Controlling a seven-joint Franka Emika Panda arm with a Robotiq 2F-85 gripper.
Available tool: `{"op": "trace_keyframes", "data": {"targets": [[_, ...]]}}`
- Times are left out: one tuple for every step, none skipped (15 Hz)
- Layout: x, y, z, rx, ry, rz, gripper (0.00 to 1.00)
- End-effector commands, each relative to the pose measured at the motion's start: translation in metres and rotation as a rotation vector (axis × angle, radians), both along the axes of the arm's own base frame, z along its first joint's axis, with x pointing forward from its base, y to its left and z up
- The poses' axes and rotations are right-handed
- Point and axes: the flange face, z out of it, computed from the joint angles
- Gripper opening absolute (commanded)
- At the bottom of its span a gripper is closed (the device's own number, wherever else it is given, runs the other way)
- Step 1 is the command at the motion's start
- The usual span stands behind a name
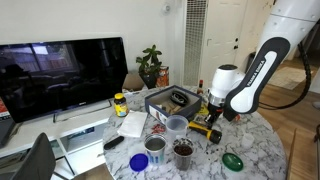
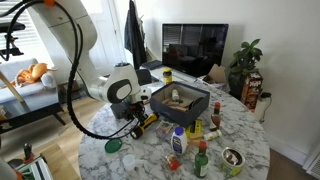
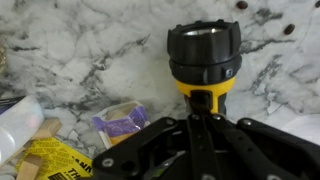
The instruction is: Turn off the torch and put it upside down
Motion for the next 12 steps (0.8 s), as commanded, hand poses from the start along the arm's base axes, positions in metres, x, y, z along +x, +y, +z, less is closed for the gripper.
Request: {"op": "trace_keyframes", "data": {"targets": [[0.002, 0.011, -0.023, -0.003, 0.022, -0.024, 0.0], [0.002, 0.011, -0.025, -0.005, 0.029, -0.03, 0.0], [0.003, 0.011, -0.026, -0.008, 0.033, -0.033, 0.0], [0.003, 0.011, -0.027, -0.008, 0.036, -0.039, 0.0], [0.003, 0.01, -0.03, -0.013, 0.043, -0.046, 0.0], [0.002, 0.009, -0.033, -0.019, 0.052, -0.053, 0.0], [0.001, 0.008, -0.038, -0.029, 0.068, -0.063, 0.0], [0.002, 0.007, -0.04, -0.03, 0.075, -0.078, 0.0], [0.003, 0.007, -0.04, -0.03, 0.077, -0.085, 0.0], [0.004, 0.008, -0.036, -0.024, 0.071, -0.086, 0.0], [0.005, 0.008, -0.032, -0.024, 0.067, -0.088, 0.0], [0.007, 0.008, -0.026, -0.022, 0.061, -0.089, 0.0]]}}
